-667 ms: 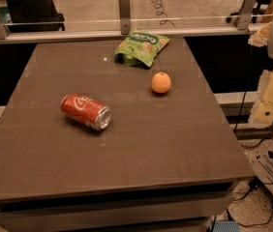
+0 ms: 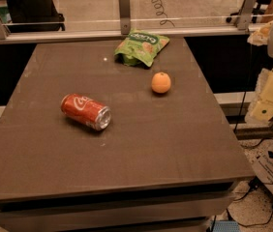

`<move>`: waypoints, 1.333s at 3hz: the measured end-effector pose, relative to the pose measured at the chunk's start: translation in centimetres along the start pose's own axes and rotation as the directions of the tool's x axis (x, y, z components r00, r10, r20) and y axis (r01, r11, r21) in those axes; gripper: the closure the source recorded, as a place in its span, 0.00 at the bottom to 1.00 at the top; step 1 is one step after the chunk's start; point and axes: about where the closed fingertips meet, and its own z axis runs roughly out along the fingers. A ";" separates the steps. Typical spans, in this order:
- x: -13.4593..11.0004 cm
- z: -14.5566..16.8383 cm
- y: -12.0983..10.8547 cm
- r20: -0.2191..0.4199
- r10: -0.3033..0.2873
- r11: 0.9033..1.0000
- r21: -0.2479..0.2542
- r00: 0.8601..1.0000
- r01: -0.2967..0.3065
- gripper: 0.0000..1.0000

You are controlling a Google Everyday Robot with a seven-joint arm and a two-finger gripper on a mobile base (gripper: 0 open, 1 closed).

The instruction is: Pick orange

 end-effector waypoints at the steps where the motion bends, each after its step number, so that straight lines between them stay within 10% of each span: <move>1: -0.6 1.6 -1.8 0.067 0.037 0.999 0.022 0.997 -0.038 0.00; 4: -6.4 8.9 -6.0 0.268 0.126 0.992 -0.038 0.955 -0.120 0.00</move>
Offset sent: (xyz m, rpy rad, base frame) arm 0.0946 0.0361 -0.0265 0.2490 -0.1098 -0.0365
